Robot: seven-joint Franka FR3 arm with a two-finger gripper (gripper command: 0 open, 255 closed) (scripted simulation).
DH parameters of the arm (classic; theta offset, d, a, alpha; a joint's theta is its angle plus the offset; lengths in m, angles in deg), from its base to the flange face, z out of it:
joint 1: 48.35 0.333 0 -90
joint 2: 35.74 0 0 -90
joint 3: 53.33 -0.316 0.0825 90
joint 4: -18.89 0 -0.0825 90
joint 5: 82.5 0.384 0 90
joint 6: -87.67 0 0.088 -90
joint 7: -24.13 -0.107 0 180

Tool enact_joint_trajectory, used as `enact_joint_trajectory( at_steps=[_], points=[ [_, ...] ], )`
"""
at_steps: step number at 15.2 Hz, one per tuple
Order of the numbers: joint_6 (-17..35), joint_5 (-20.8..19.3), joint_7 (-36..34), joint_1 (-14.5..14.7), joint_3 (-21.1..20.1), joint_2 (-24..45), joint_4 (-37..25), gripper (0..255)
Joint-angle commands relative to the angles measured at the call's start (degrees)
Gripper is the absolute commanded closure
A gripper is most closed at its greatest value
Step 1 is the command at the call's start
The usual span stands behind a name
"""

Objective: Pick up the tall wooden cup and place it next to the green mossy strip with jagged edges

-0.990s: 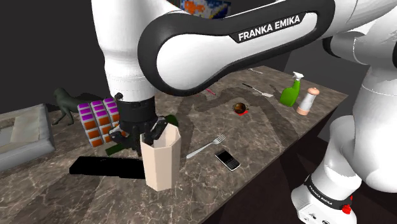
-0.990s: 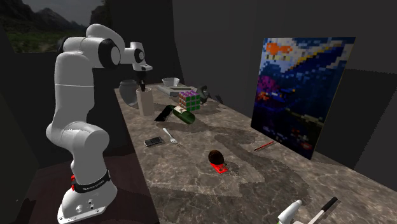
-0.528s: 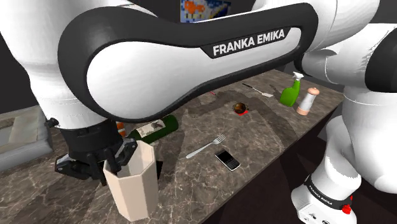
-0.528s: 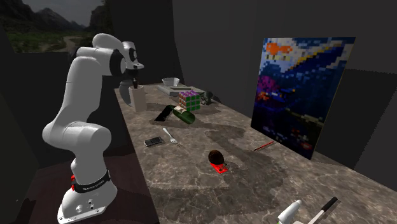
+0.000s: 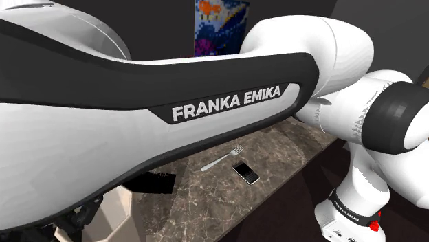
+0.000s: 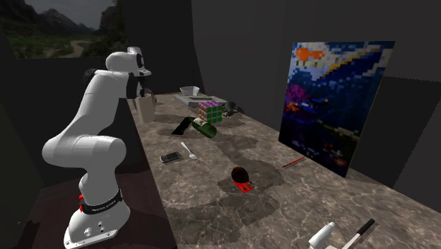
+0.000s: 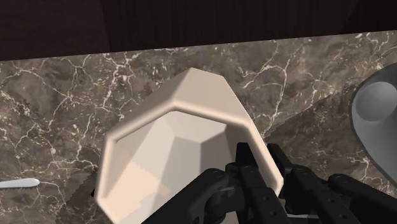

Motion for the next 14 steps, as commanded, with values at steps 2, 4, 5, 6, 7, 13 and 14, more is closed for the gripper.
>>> enact_joint_trajectory(
  at_steps=[2,4,5,6,7,13,14],
  points=[
    [1.82,-0.09,-0.44,-0.07,0.03,0.17,1.65,255],
    [3.74,-0.04,-0.64,-0.55,-0.04,-0.34,4.16,255],
    [4.65,-0.03,-0.74,-0.75,-0.07,-0.53,5.29,255],
    [5.54,-0.02,-0.82,-0.94,-0.08,-0.68,6.36,255],
    [6.39,-0.03,-0.91,-1.12,-0.09,-0.8,7.36,255],
    [10.87,-0.16,-1.34,-1.87,-0.05,-0.96,12.13,255],
    [10.88,-0.16,-1.34,-1.87,-0.05,-0.96,12.15,255]
  ],
)
